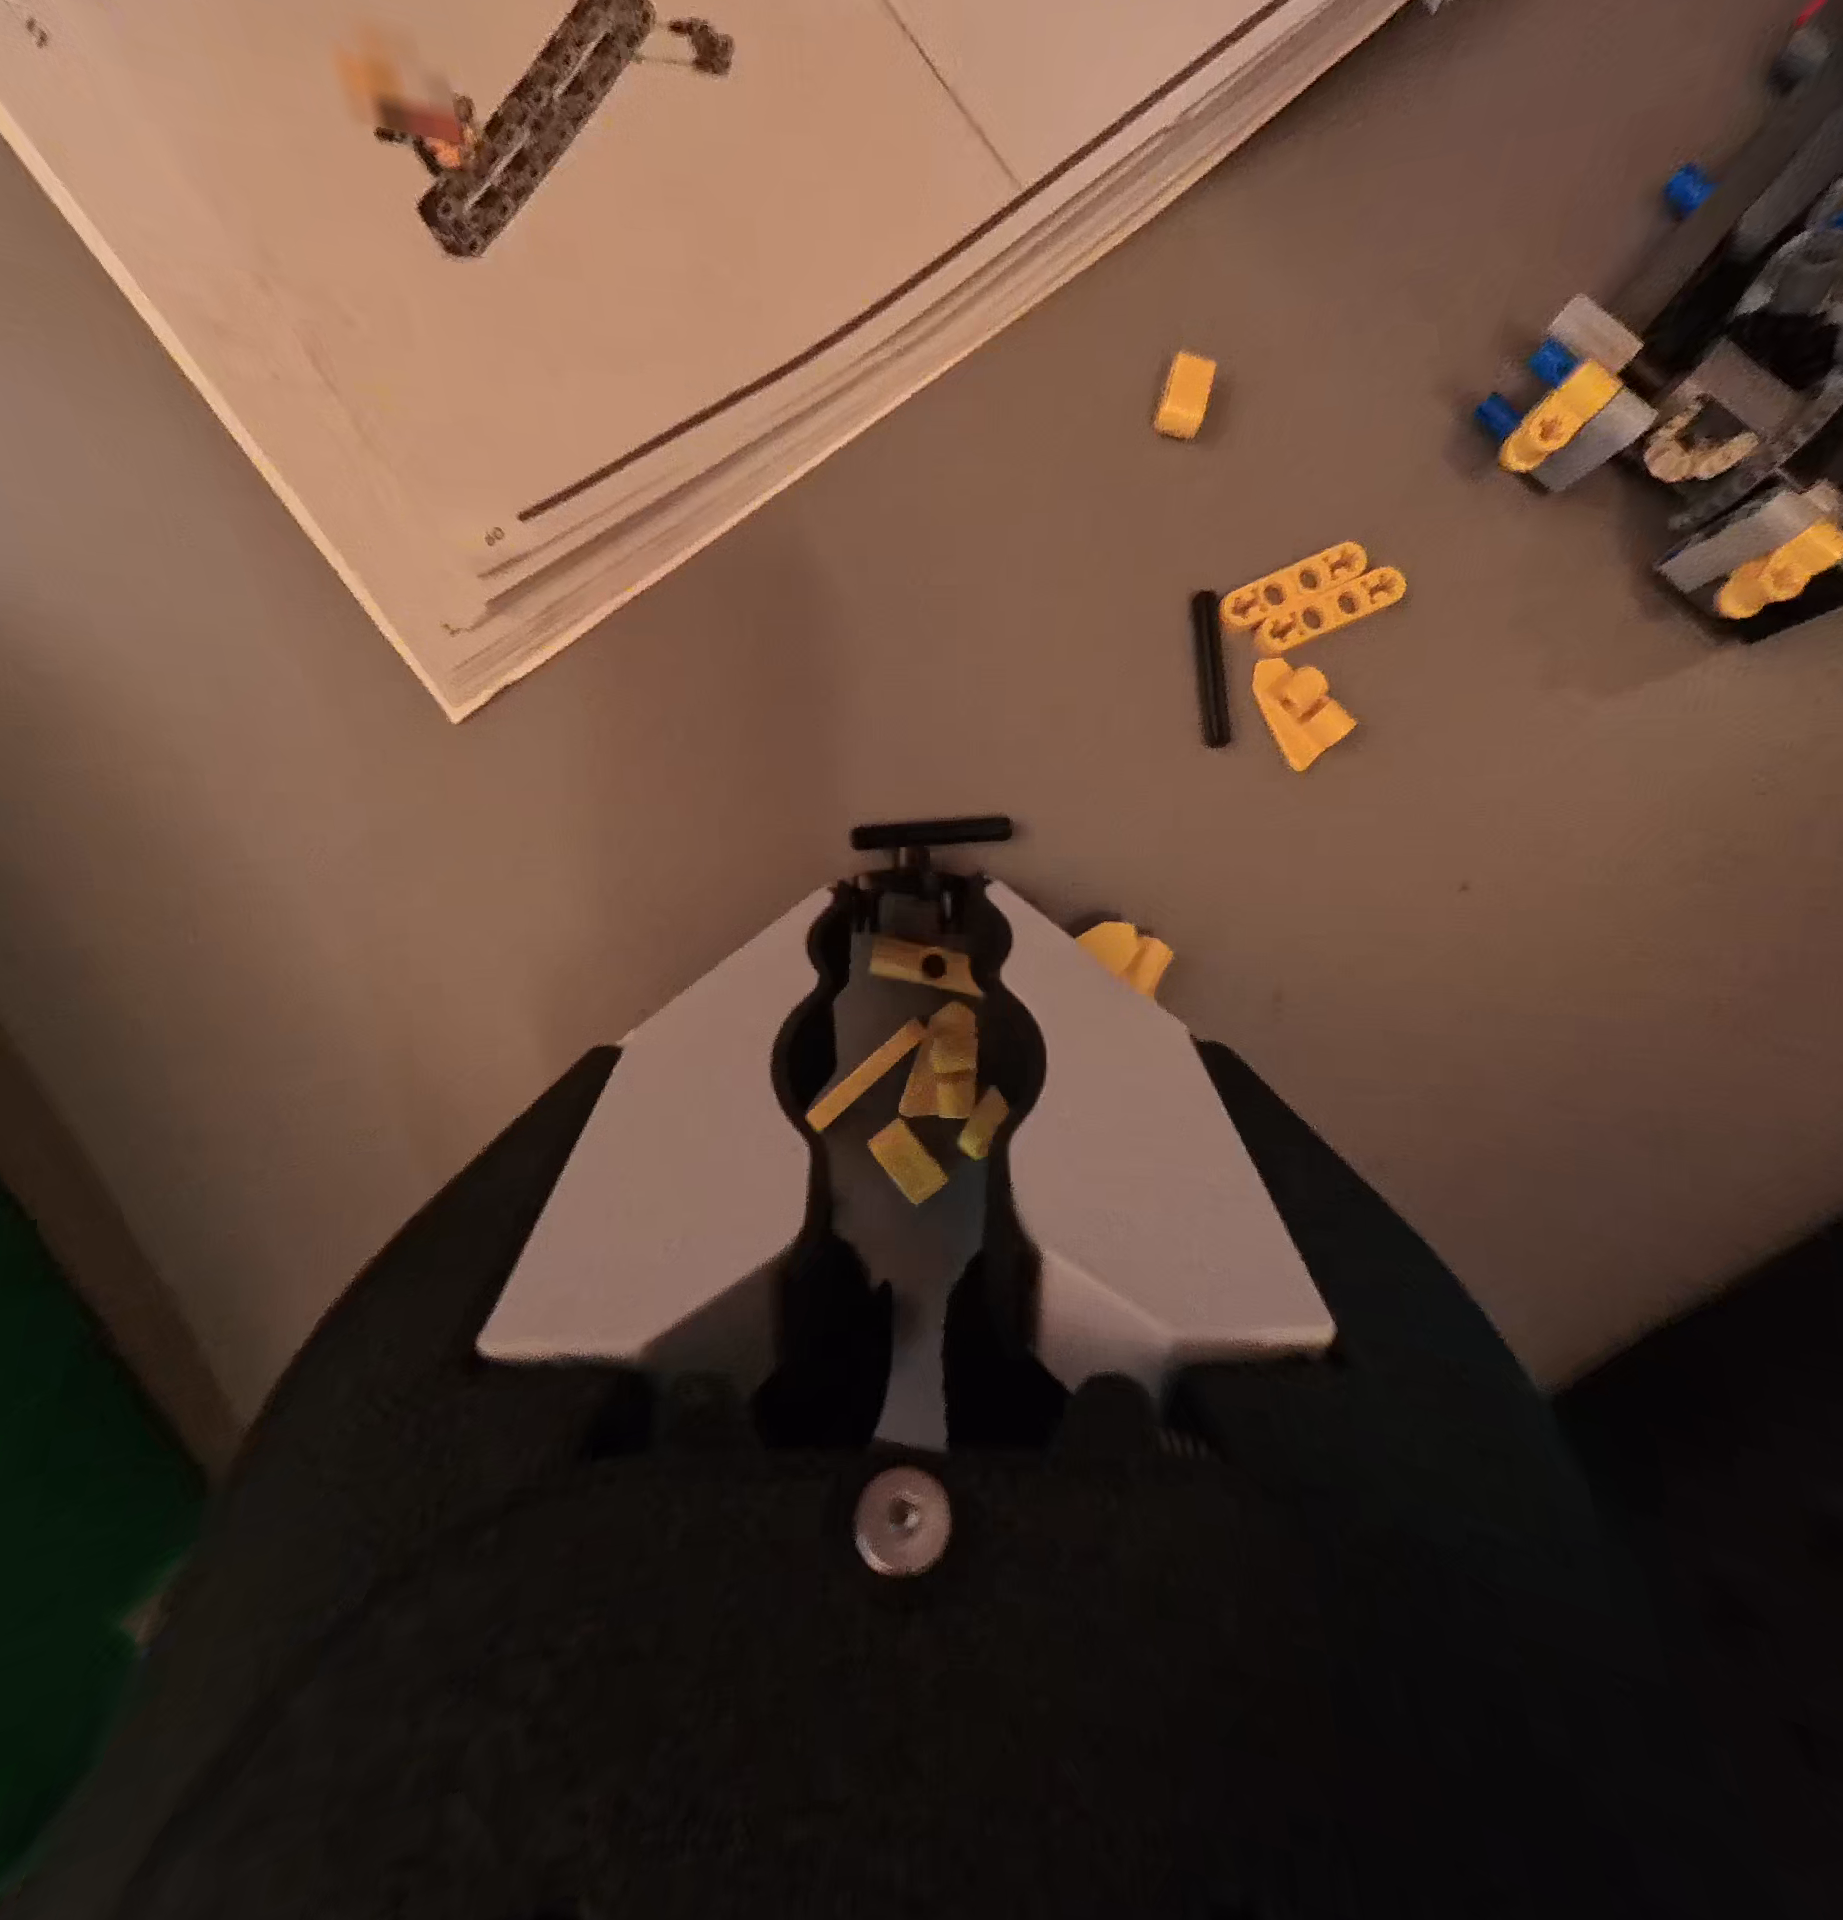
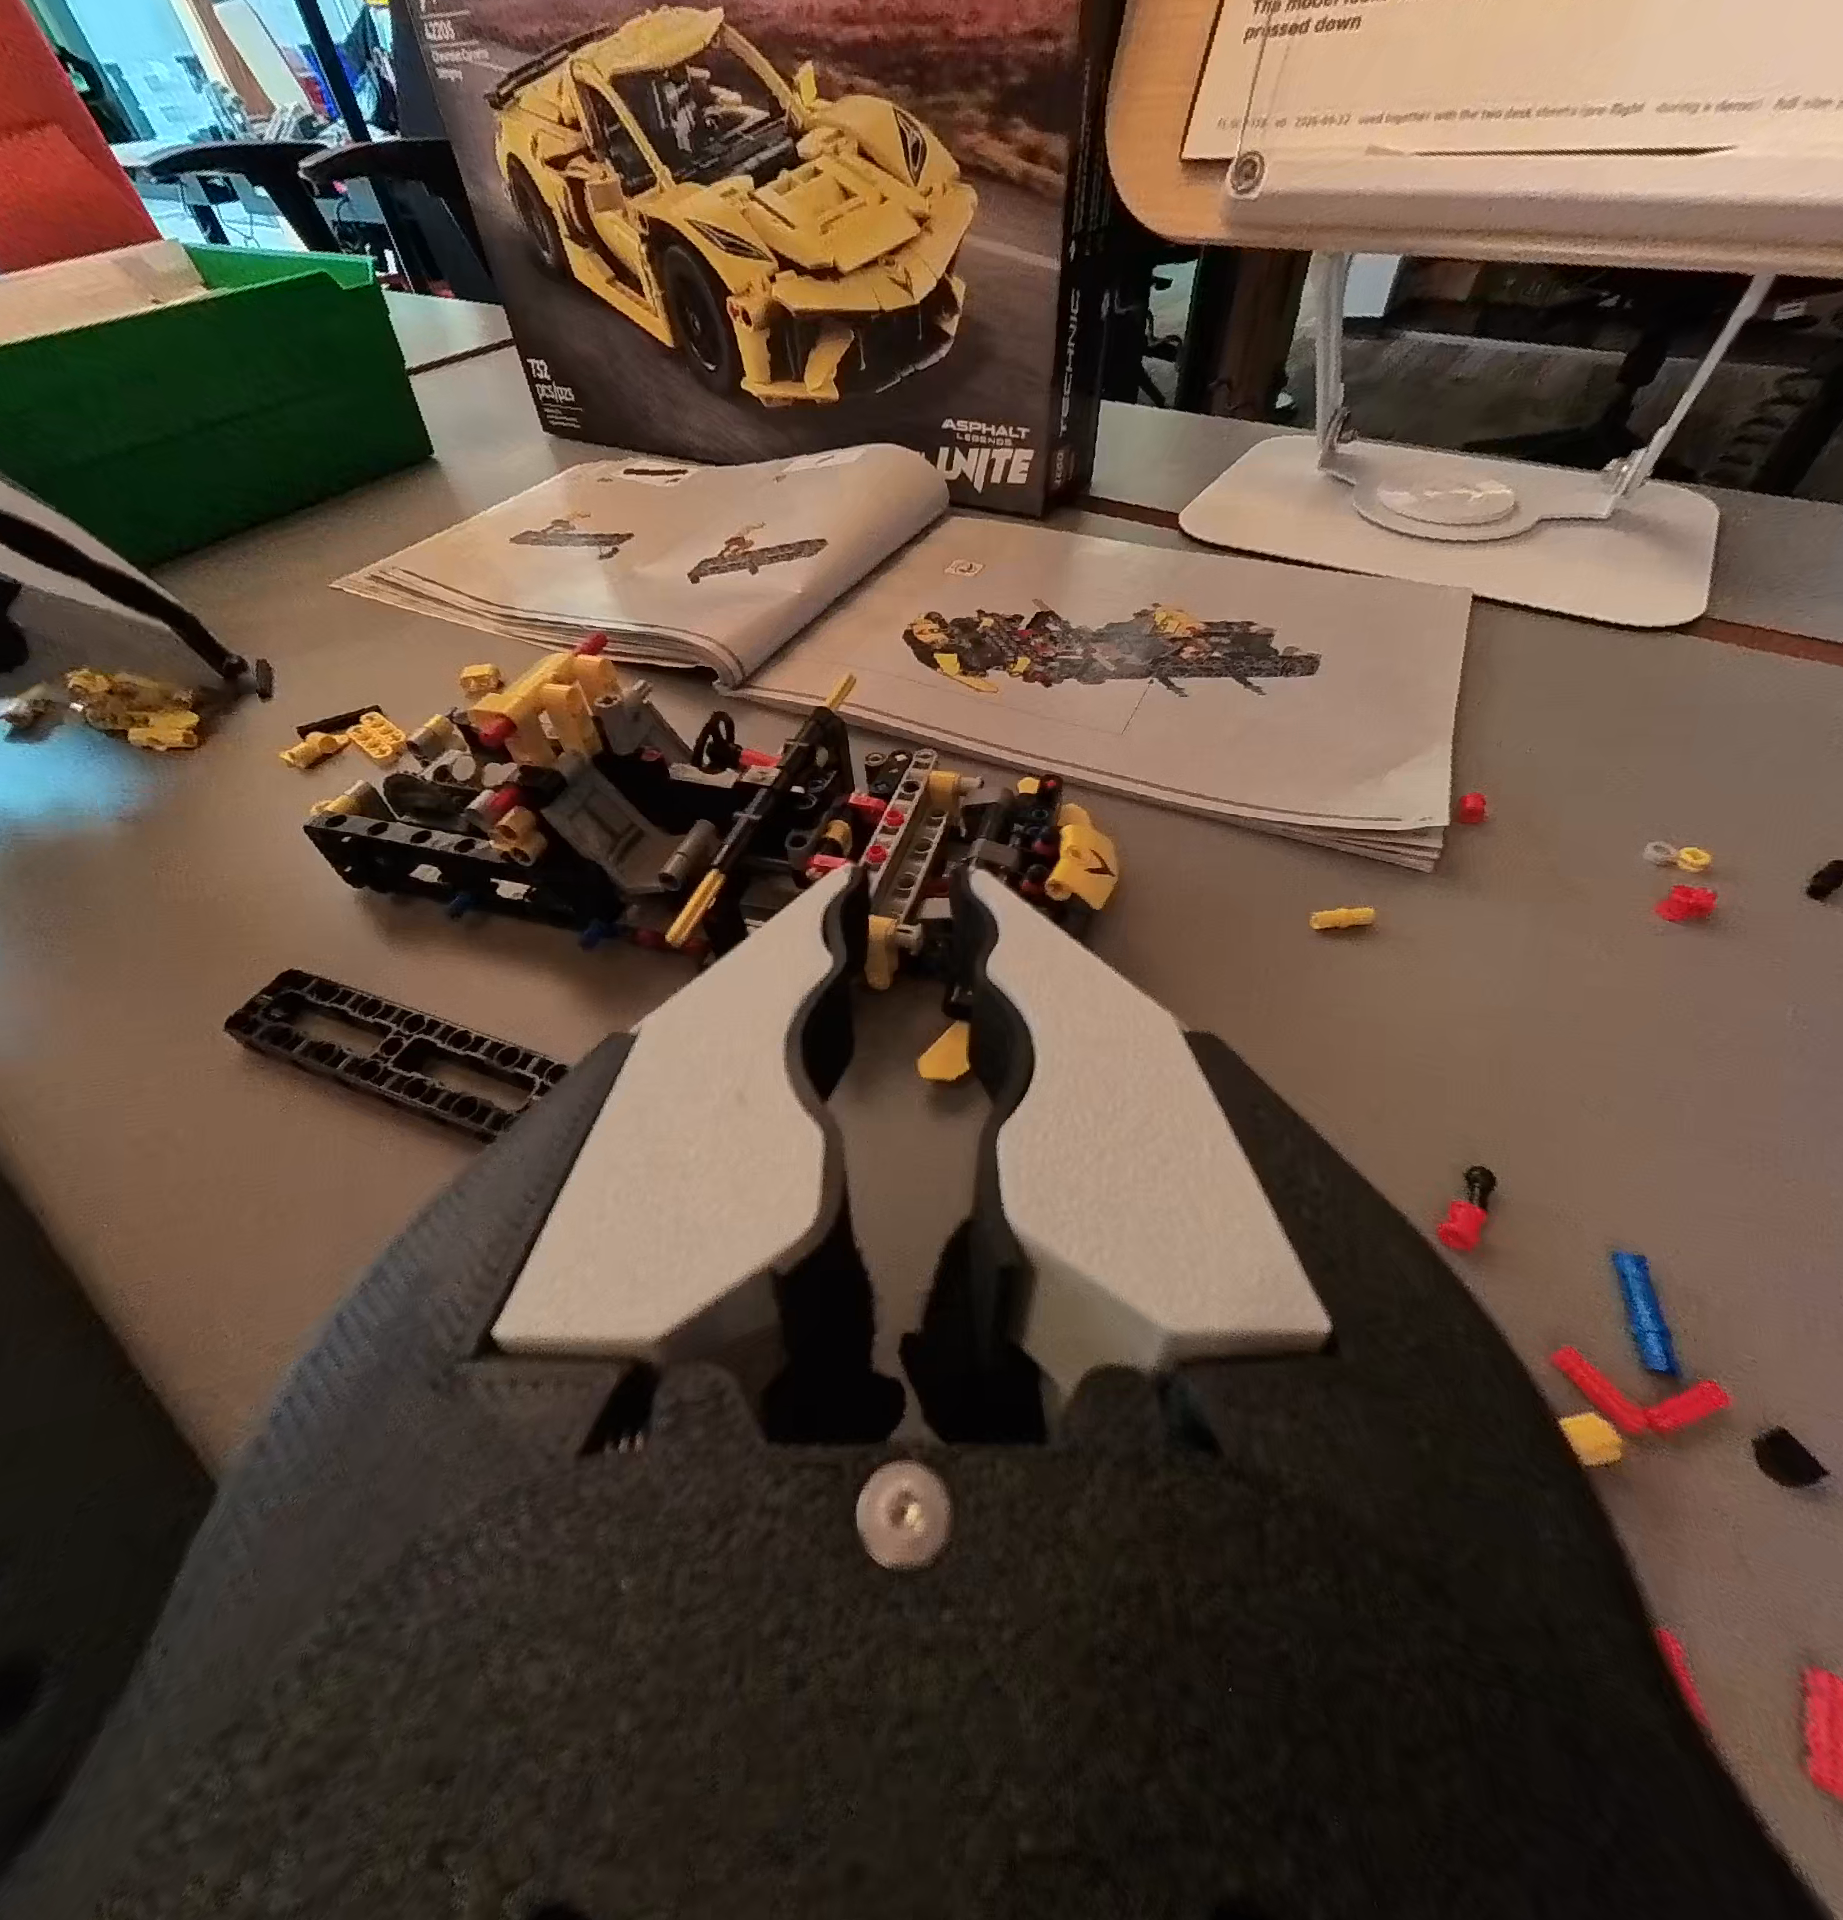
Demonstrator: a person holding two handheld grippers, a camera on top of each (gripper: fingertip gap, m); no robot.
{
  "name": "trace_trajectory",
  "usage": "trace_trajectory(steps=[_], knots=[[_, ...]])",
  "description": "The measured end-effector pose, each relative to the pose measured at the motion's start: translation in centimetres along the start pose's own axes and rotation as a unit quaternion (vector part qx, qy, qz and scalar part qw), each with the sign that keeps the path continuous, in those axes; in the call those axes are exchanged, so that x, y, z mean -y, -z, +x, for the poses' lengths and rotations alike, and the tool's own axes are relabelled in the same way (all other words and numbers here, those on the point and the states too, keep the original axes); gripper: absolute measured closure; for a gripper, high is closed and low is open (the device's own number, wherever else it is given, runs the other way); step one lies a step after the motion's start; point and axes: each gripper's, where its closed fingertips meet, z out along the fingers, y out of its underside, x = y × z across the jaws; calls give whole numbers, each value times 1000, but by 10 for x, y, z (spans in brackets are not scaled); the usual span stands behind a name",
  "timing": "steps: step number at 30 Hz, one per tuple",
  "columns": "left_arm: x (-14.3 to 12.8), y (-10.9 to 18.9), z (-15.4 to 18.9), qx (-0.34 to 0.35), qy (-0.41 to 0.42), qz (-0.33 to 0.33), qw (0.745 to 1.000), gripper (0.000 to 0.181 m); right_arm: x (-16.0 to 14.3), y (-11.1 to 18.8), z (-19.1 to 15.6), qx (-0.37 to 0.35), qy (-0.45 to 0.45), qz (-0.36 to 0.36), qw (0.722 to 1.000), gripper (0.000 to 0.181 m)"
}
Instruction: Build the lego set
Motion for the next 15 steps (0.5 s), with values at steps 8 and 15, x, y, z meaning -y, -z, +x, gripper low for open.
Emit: trace_trajectory(steps=[8,15], knots=[[53,28,137,-198,-153,128,960,160,3,-4,-14,22,8,-5,1000,167],[52,-11,277,-296,-255,103,915,160,-3,-1,-22,24,24,-19,999,171]])
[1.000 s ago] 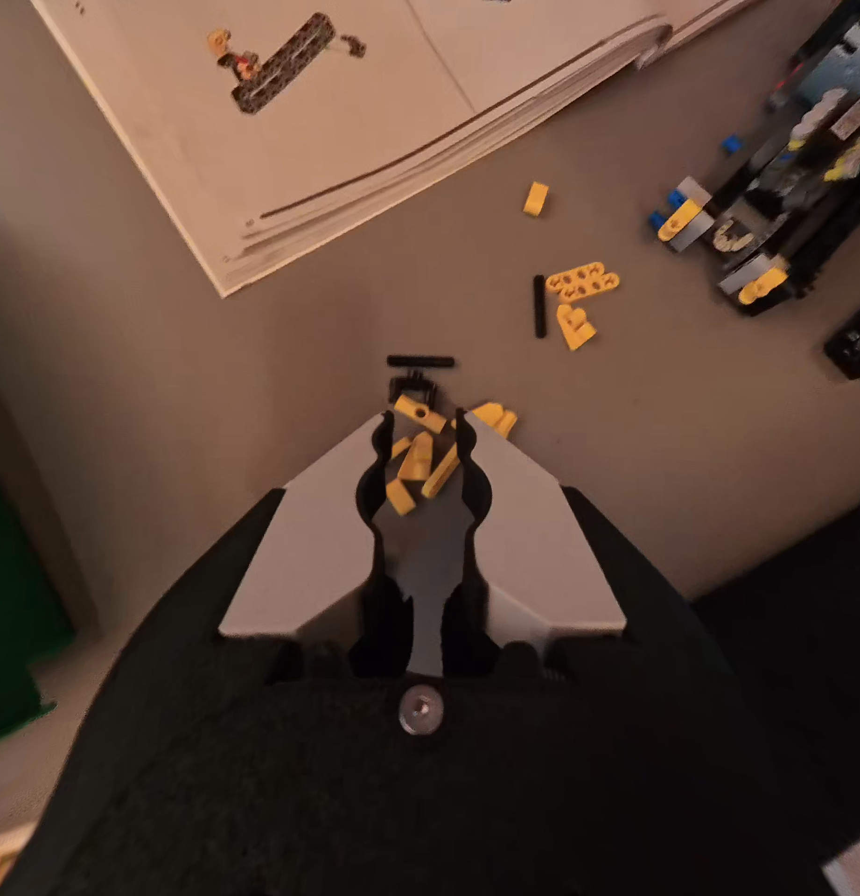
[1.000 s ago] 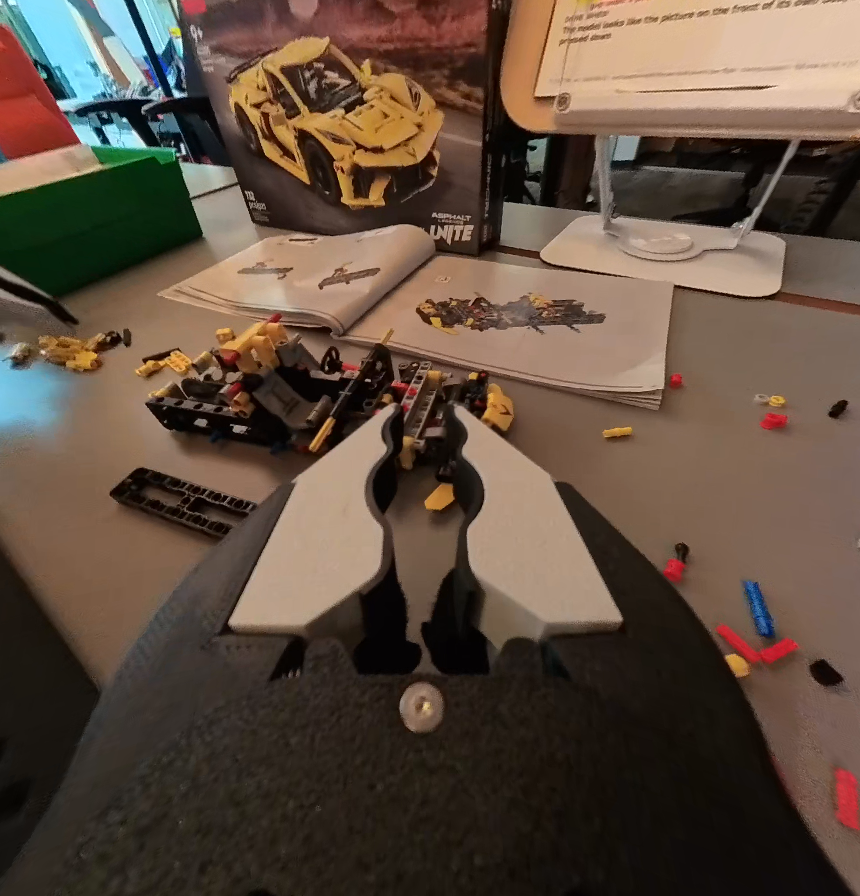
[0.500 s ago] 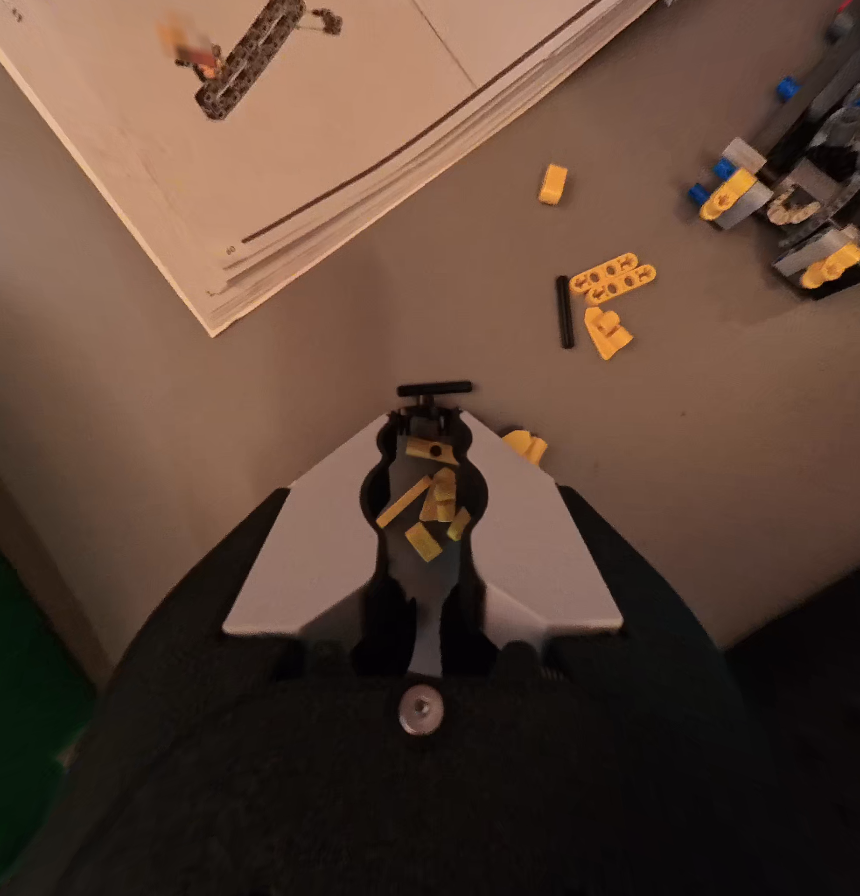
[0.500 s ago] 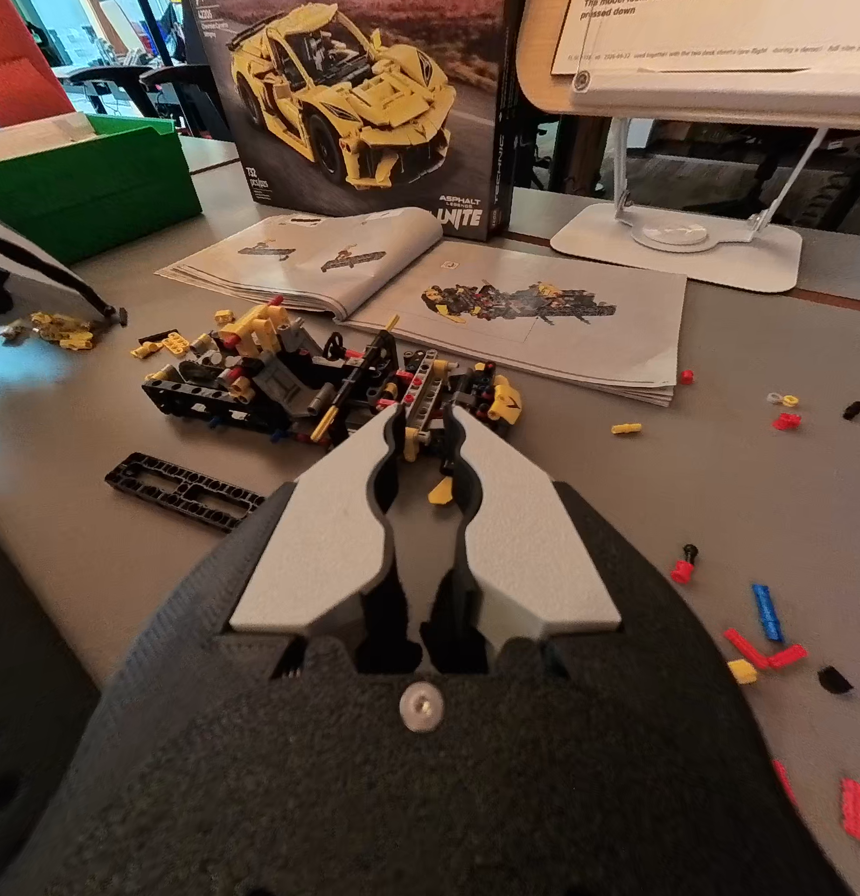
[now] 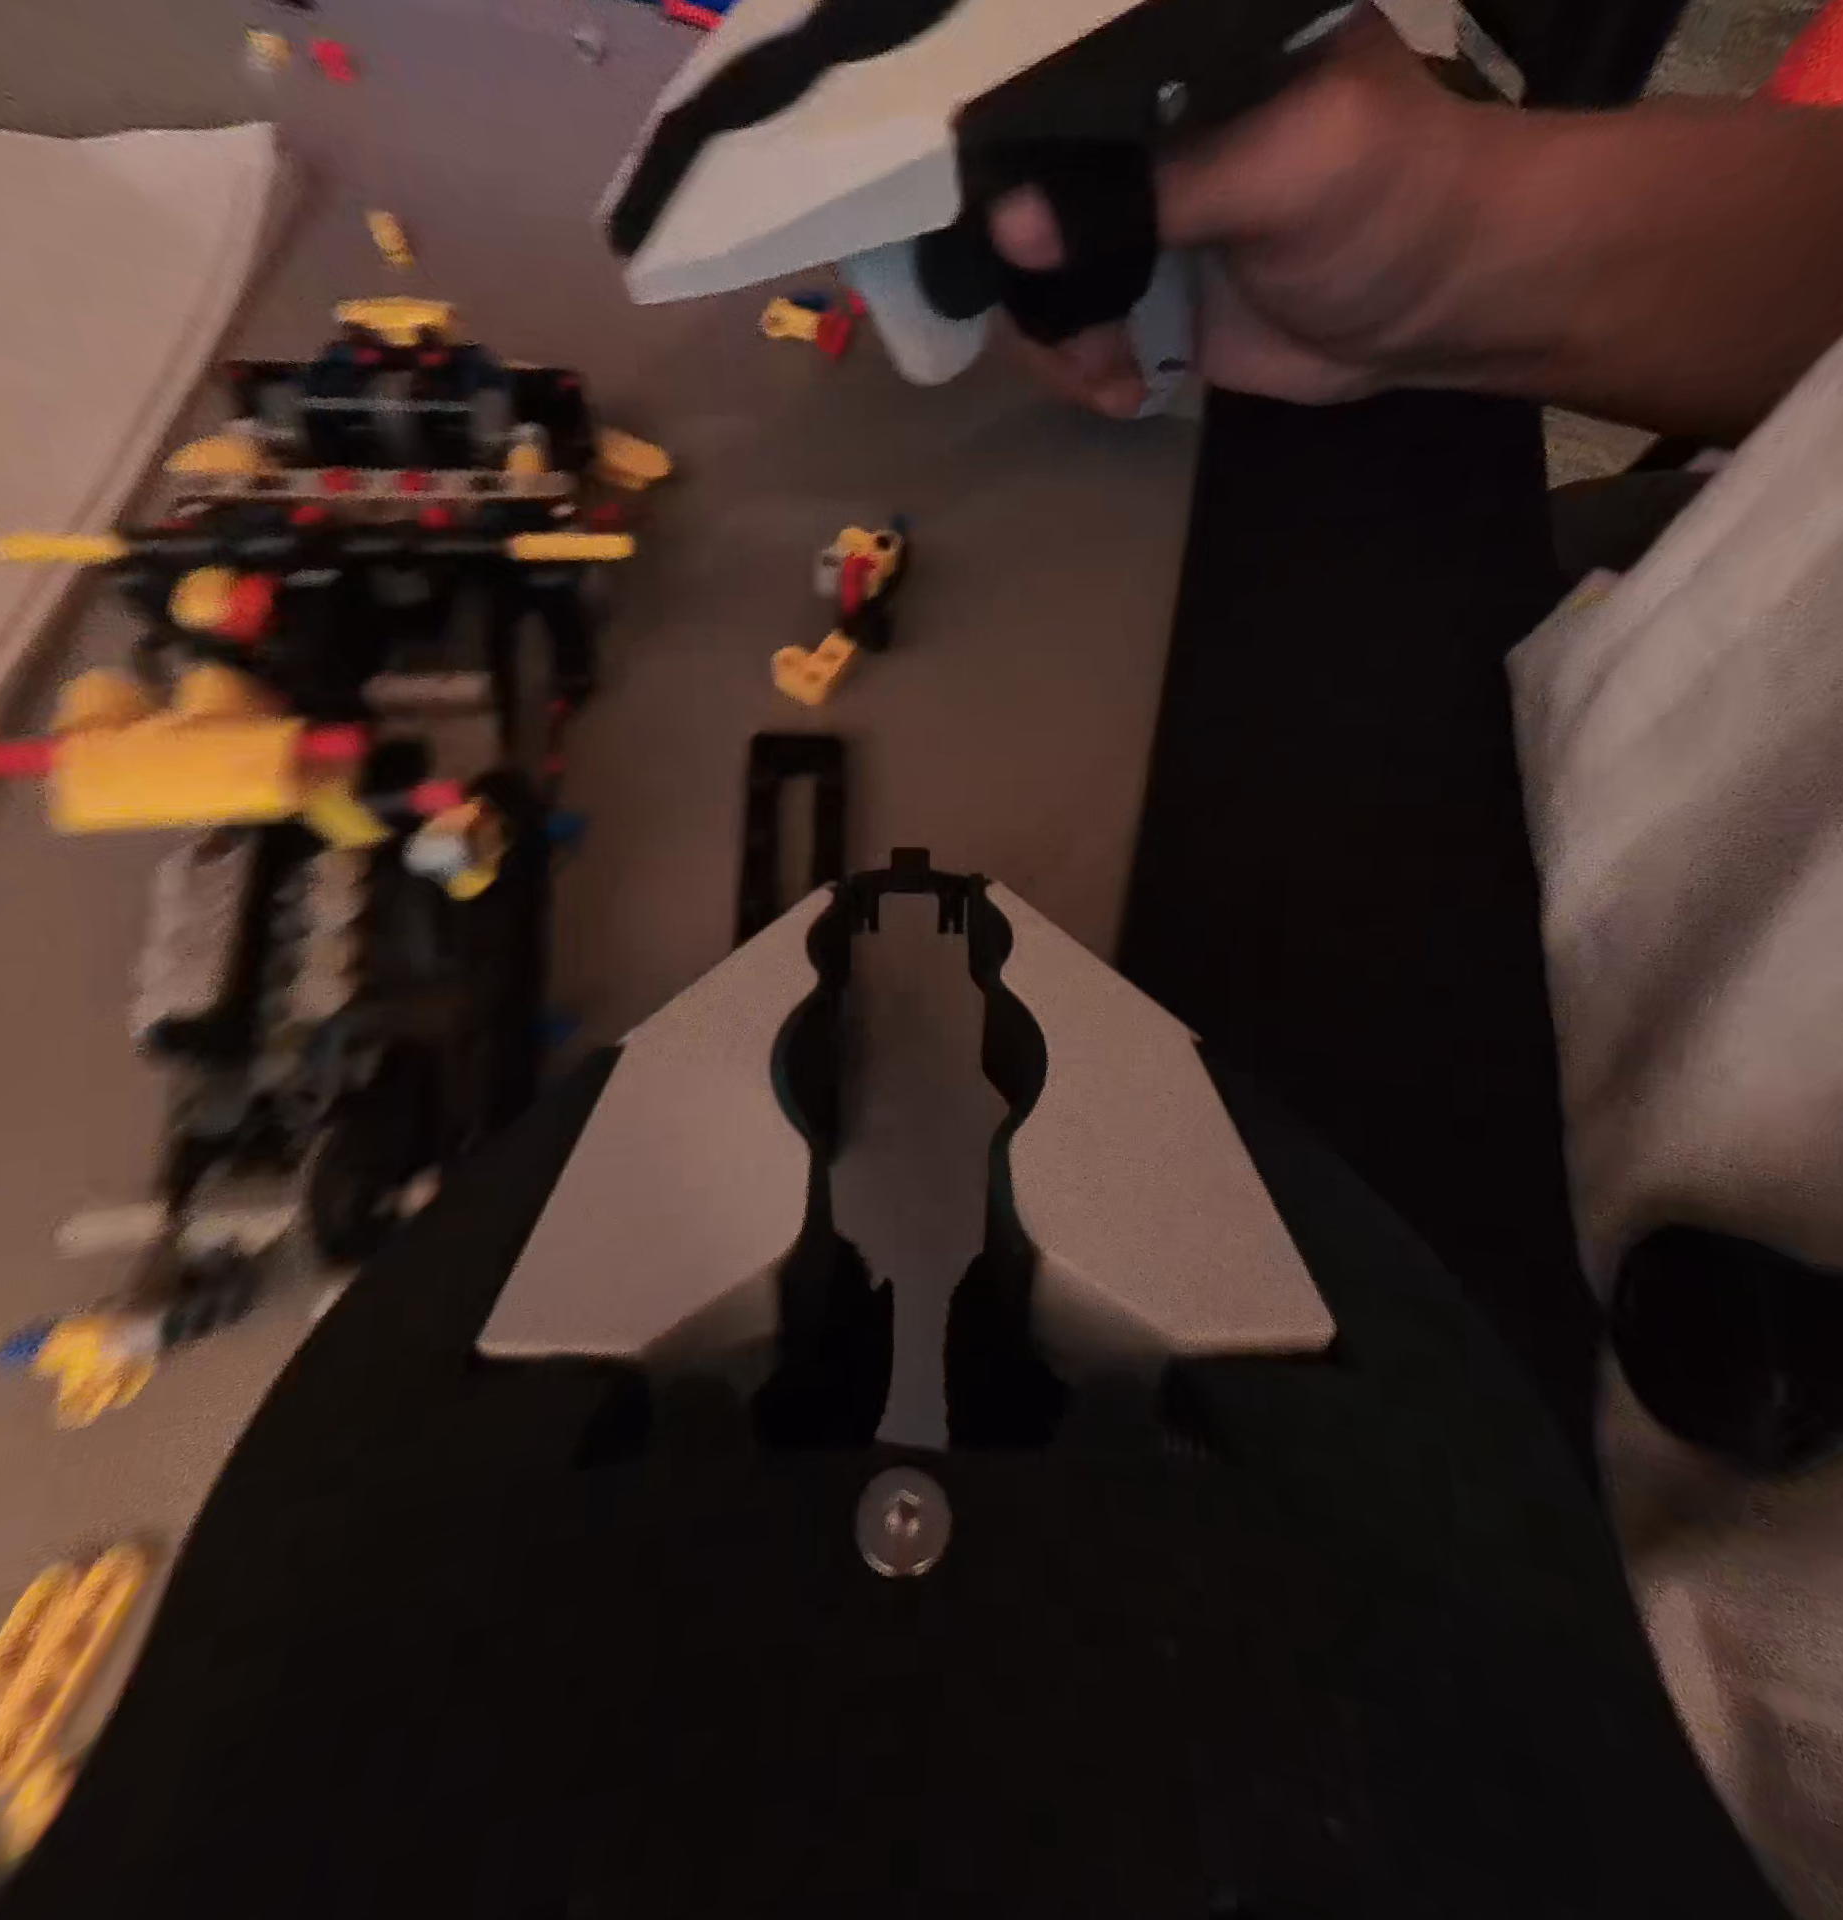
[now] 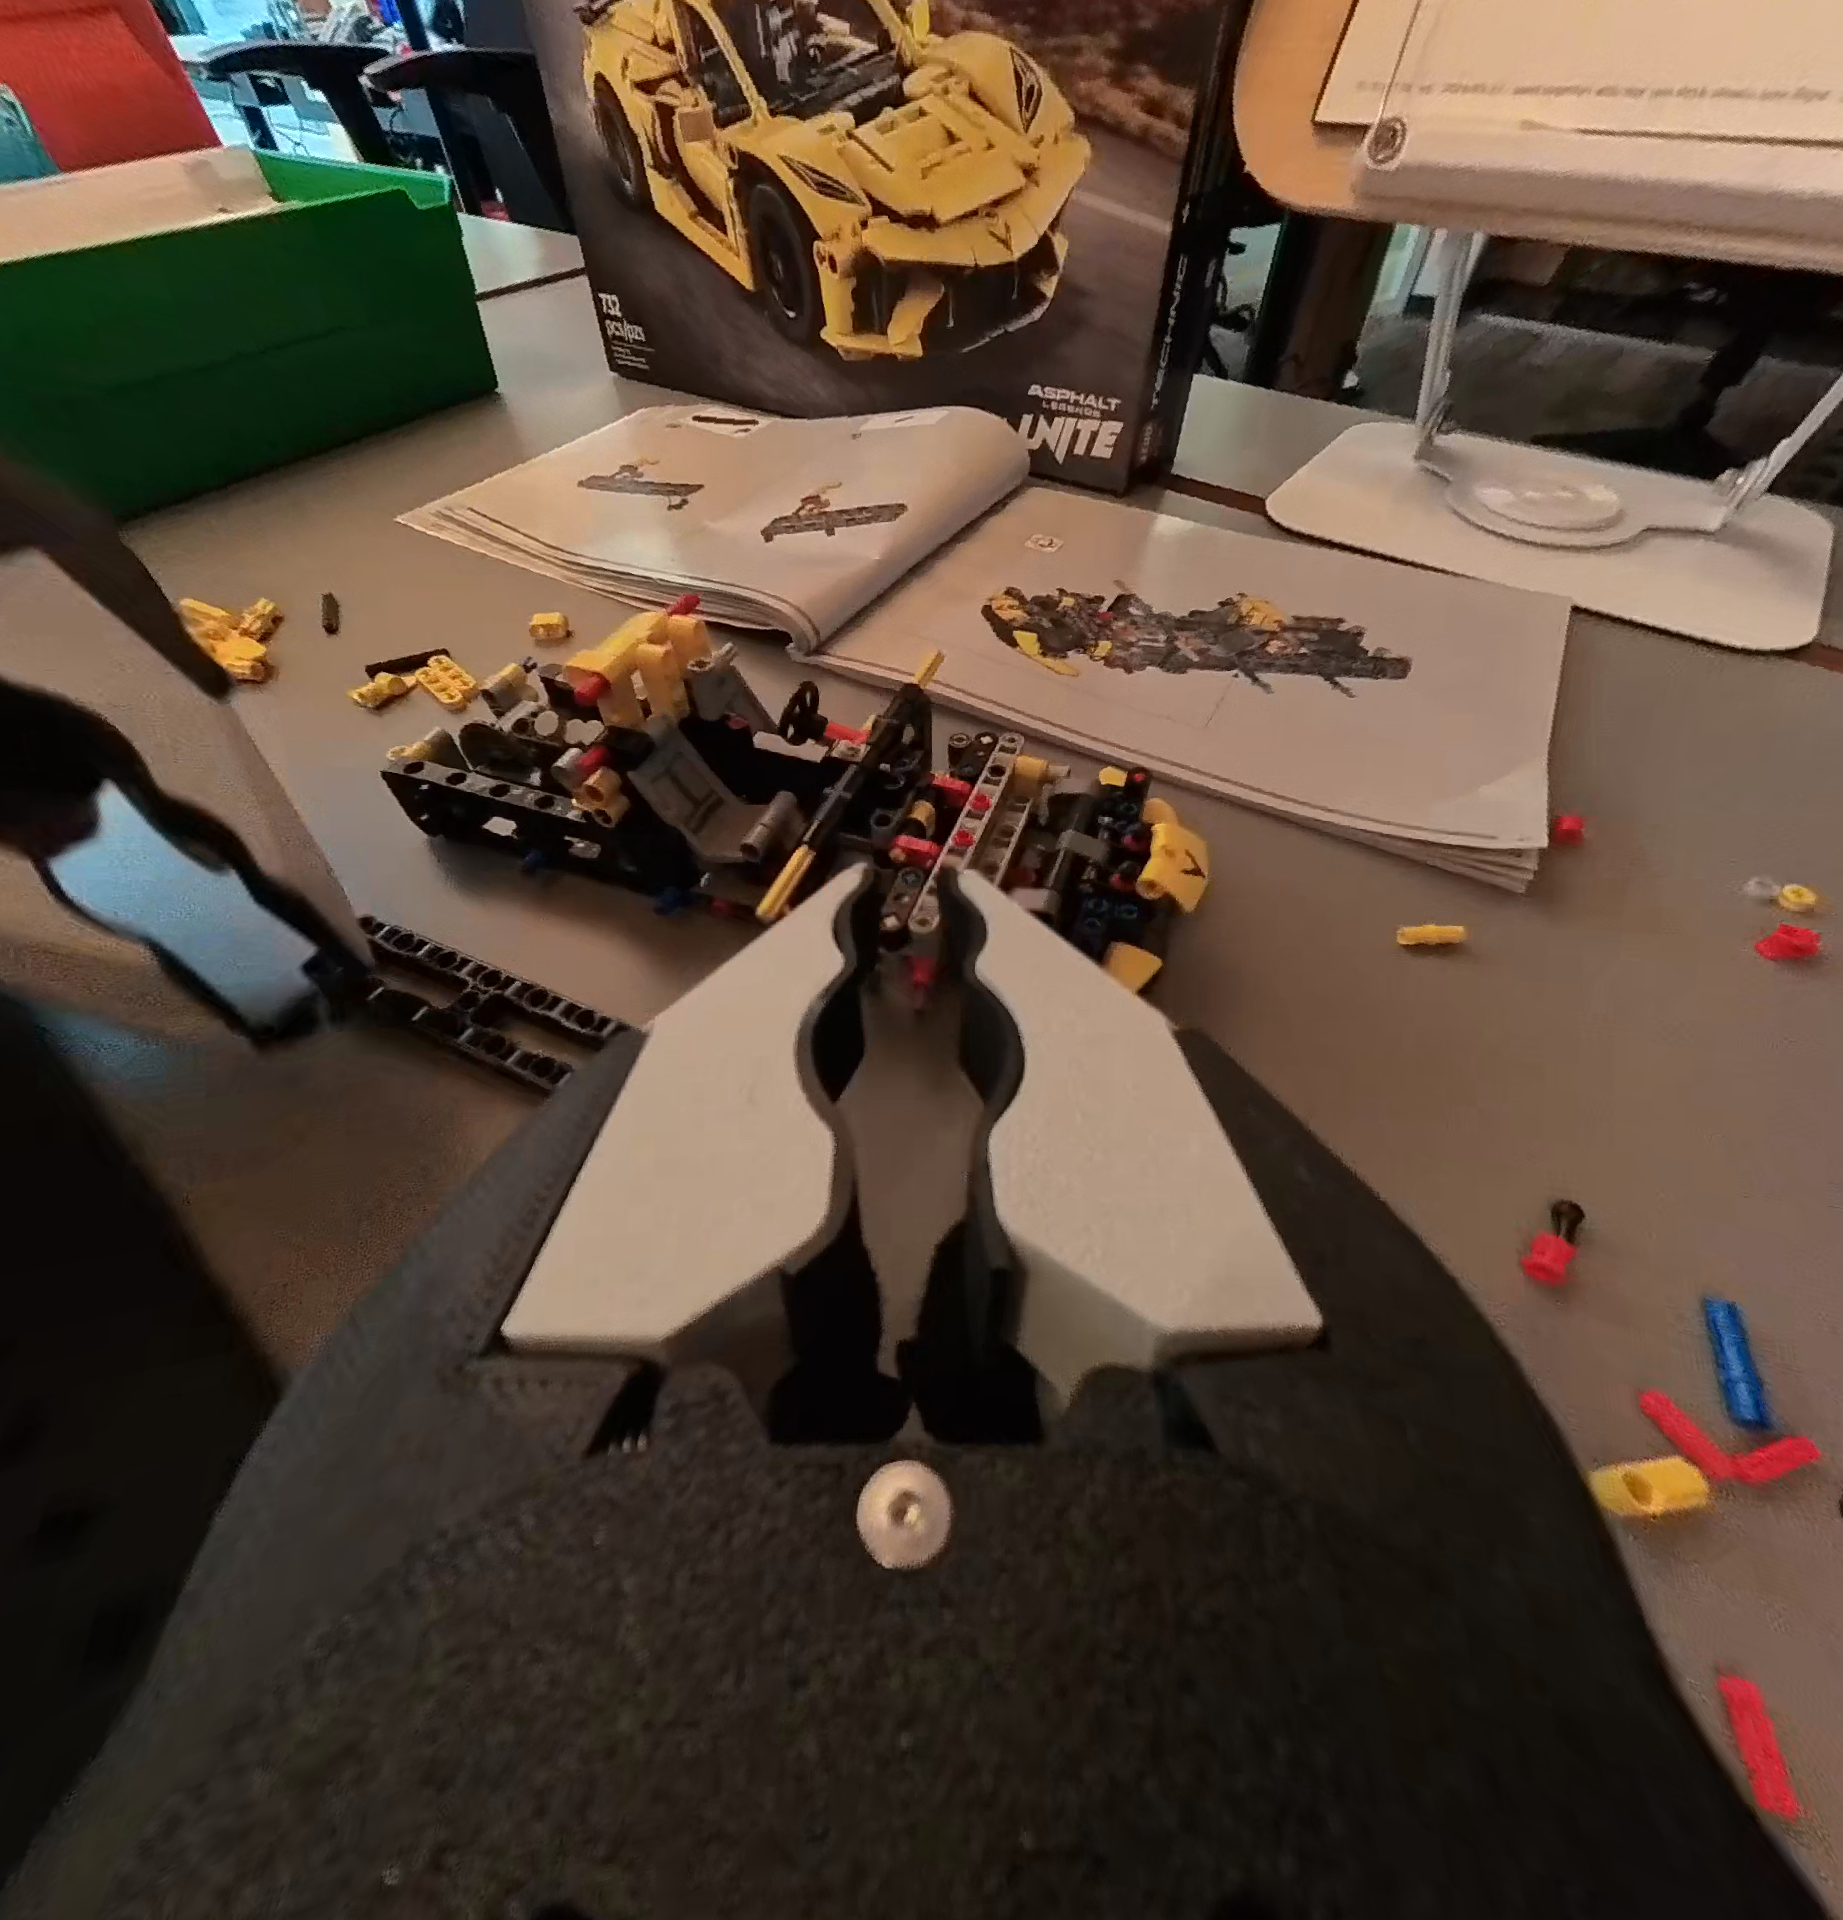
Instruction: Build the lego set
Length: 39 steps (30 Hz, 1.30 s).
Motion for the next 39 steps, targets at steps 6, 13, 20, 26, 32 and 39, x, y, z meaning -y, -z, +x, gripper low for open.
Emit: trace_trajectory(steps=[6,13,20,26,32,39], knots=[[-3,-51,4,18,-22,-45,999,159,2,5,0,16,-26,8,999,173],[9,-40,-3,39,-6,-4,999,146,2,2,-2,26,-20,9,999,173],[-5,26,-32,63,61,54,995,144,1,1,-2,26,-17,8,999,173],[-31,29,-43,78,58,19,995,144,0,-1,-7,36,-16,3,999,173],[-32,12,-37,49,50,15,997,143,-1,-1,-8,37,-16,0,999,173],[-40,4,-32,48,6,-31,998,156,-5,-5,-19,52,11,-16,998,173]])
